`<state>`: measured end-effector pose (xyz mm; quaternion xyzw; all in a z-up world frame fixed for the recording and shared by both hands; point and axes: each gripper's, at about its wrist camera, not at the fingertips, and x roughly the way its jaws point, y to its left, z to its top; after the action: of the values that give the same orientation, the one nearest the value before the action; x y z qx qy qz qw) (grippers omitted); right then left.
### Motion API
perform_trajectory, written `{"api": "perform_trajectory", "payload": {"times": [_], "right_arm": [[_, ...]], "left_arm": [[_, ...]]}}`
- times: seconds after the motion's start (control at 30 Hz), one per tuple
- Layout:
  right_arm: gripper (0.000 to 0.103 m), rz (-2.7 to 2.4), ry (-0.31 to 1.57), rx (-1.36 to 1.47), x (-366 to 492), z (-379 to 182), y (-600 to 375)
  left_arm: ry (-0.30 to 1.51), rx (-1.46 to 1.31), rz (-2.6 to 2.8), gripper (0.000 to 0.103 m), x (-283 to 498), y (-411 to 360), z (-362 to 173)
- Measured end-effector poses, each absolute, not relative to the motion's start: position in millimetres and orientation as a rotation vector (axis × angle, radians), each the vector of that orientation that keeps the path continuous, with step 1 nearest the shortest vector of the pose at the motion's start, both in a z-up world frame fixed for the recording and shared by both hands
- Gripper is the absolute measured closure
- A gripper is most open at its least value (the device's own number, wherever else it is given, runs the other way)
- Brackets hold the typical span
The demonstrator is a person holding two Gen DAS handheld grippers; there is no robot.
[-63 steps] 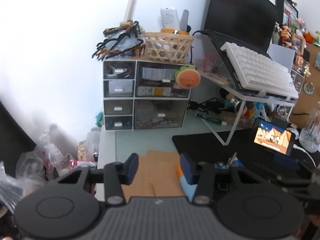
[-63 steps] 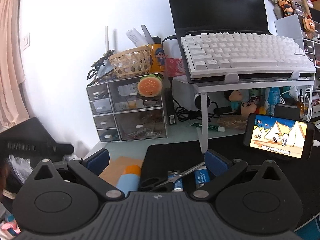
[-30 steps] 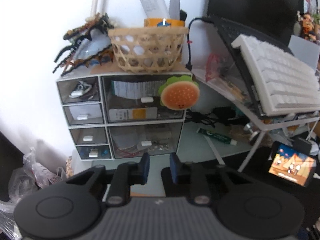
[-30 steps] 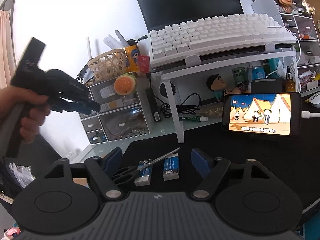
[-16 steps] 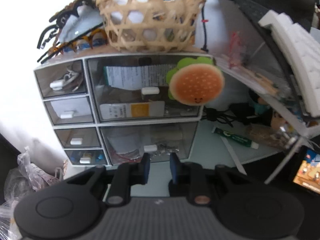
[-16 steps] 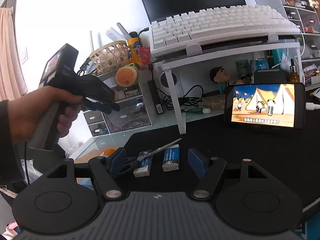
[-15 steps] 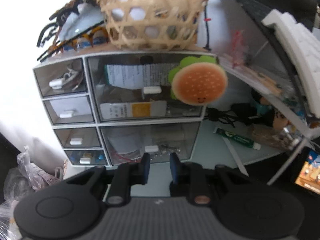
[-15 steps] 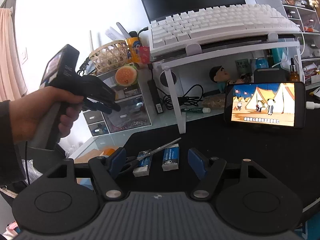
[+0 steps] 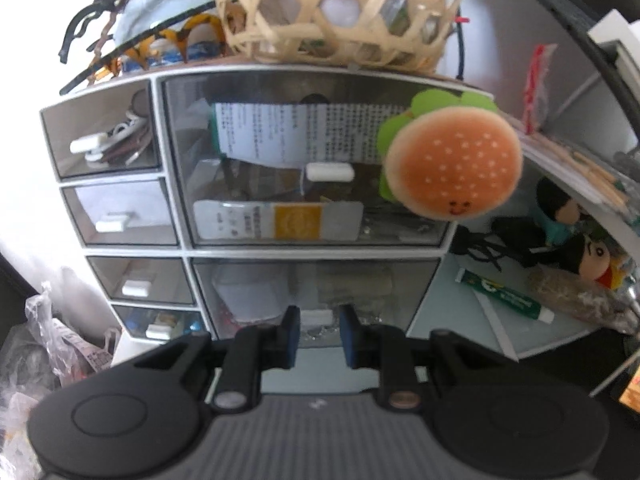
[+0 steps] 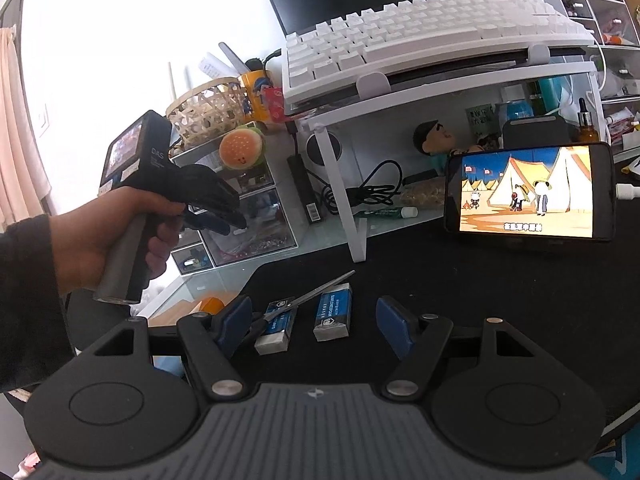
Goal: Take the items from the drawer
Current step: 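Close the left gripper on the white handle of the clear drawer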
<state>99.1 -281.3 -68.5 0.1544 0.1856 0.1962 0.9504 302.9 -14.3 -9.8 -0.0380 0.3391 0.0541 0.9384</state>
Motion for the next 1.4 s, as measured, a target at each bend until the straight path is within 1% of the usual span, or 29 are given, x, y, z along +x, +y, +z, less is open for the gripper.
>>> {"api": "perform_trajectory", "payload": {"times": [0.23,0.27,0.4,0.43,0.47,0.73,0.8,0.83,0.9,0.97,1.0,1.3,1.33,1.4], "right_arm": [[0.029,0.404,0.386,0.324,102.3,-73.2,-281.5],[0.029,0.404,0.388,0.325,102.8,-74.0,-281.4],[0.029,0.404,0.396,0.328,105.1,-76.4,-281.3],[0.029,0.404,0.397,0.328,105.5,-76.6,-281.4],[0.029,0.405,0.398,0.328,105.5,-76.7,-281.5],[0.029,0.403,0.400,0.325,104.1,-76.1,-281.3],[0.029,0.403,0.400,0.327,103.5,-75.7,-281.9],[0.029,0.403,0.400,0.327,103.2,-75.5,-282.2],[0.029,0.403,0.399,0.329,102.6,-75.2,-282.8],[0.029,0.403,0.399,0.331,102.0,-74.8,-283.5],[0.029,0.403,0.399,0.331,101.7,-74.6,-283.8],[0.029,0.404,0.398,0.338,99.2,-73.2,-286.4],[0.029,0.404,0.399,0.339,99.6,-73.5,-286.4],[0.029,0.404,0.400,0.339,100.5,-74.2,-286.2]], "left_arm": [[0.660,-0.073,0.134,0.080,301.9,-17.1,-11.8],[0.657,-0.065,0.138,0.083,301.7,-17.6,-12.0],[0.649,-0.042,0.137,0.085,300.3,-18.2,-11.4],[0.647,-0.041,0.134,0.088,299.5,-17.8,-10.8],[0.641,-0.038,0.142,0.103,298.3,-16.8,-9.7],[0.641,-0.030,0.115,0.103,293.3,-11.5,-4.7],[0.646,-0.042,0.126,0.101,293.0,-10.1,-3.8],[0.652,-0.048,0.126,0.095,293.1,-10.0,-3.6],[0.657,-0.058,0.118,0.092,292.9,-10.7,-3.4],[0.656,-0.067,0.121,0.079,292.2,-12.1,-2.7],[0.655,-0.073,0.123,0.078,292.1,-12.7,-2.6],[0.678,-0.085,0.163,0.079,295.8,-21.7,-7.0],[0.679,-0.090,0.172,0.082,295.8,-22.3,-6.9],[0.678,-0.091,0.182,0.083,294.6,-24.3,-6.3]]}}
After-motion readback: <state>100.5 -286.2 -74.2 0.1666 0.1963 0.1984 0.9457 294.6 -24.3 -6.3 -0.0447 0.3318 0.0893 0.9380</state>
